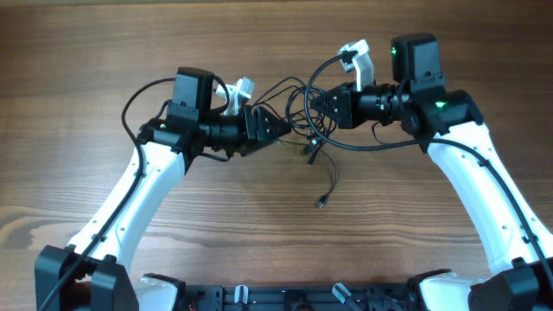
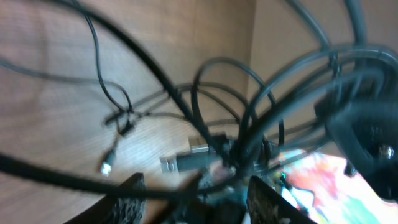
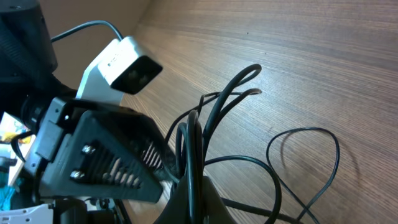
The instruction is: Untangle cables
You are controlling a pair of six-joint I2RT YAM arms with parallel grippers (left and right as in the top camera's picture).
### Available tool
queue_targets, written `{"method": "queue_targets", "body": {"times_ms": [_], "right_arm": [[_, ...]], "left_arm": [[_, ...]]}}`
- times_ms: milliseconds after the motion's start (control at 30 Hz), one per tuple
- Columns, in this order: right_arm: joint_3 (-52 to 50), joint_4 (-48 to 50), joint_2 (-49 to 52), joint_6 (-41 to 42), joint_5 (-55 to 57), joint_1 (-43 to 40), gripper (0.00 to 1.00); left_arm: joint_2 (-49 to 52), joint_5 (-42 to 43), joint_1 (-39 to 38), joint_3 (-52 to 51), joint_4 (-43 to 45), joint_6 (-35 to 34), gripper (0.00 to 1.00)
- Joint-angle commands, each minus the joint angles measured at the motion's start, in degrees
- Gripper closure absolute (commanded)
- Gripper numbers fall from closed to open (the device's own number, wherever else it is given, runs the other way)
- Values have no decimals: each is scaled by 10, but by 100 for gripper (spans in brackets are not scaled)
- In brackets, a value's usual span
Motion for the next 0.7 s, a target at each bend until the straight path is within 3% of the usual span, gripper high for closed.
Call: {"method": "queue_targets", "body": {"times_ms": [0, 333, 500, 667], "right_arm": [[2, 3, -2, 11, -8, 0, 96], [2, 3, -2, 10, -8, 0, 96], [2, 4, -2, 10, -8, 0, 96], [2, 3, -2, 10, -8, 0, 96]], "left_arm": [[-5, -102, -16, 2, 44, -24, 48], [-3, -124, -27, 2, 95, -78, 48], [-2, -122, -28, 2, 95, -147, 58], [-2, -136, -28, 2, 97, -208, 60]]}}
